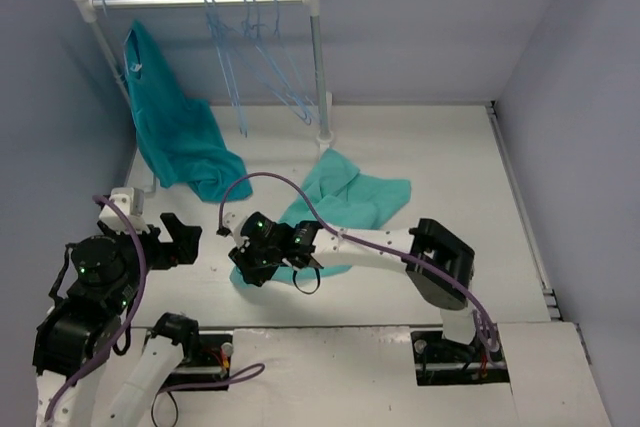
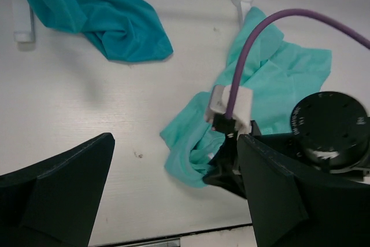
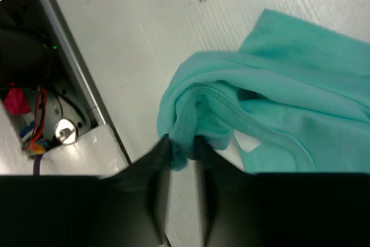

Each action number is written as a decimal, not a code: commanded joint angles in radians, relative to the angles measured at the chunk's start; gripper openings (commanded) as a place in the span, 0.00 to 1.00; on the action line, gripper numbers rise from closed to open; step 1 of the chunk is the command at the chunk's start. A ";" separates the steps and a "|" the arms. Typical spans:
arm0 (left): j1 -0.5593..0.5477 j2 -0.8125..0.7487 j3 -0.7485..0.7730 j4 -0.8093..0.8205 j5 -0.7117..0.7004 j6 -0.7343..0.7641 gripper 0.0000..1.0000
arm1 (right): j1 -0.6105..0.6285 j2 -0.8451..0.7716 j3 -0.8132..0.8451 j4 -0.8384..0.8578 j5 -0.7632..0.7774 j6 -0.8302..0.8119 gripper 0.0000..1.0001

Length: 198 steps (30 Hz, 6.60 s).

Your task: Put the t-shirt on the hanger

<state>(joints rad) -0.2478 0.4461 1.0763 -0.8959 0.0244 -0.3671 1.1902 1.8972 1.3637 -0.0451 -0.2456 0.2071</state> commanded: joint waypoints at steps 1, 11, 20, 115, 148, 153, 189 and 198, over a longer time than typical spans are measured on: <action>-0.001 0.039 -0.014 0.022 -0.015 -0.061 0.83 | -0.025 -0.055 0.066 0.080 0.146 0.024 0.47; -0.004 0.203 -0.139 0.048 0.043 -0.150 0.83 | -0.087 -0.412 -0.323 0.051 0.394 0.178 0.69; -0.025 0.237 -0.237 0.100 0.093 -0.221 0.83 | -0.083 -0.429 -0.445 0.020 0.400 0.342 0.69; -0.363 0.955 0.069 0.353 -0.316 -0.100 0.58 | -0.419 -0.352 -0.308 -0.001 0.373 0.308 0.00; -0.670 1.169 -0.078 0.202 -0.534 -0.494 0.58 | -0.443 -0.408 -0.364 0.018 0.351 0.330 0.00; -0.668 1.151 -0.091 0.159 -0.558 -0.549 0.55 | -0.449 -0.409 -0.361 0.021 0.344 0.330 0.00; -0.401 0.810 0.176 -0.015 -0.379 -0.246 0.00 | -0.499 -0.575 -0.322 -0.021 0.325 0.175 0.00; -0.371 0.891 0.818 -0.221 -0.224 -0.055 0.00 | -0.500 -0.624 0.060 -0.195 0.312 -0.017 0.00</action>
<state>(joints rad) -0.6273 1.3190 1.7002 -0.9975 -0.2915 -0.5300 0.6987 1.3374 1.2627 -0.1996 0.0637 0.2873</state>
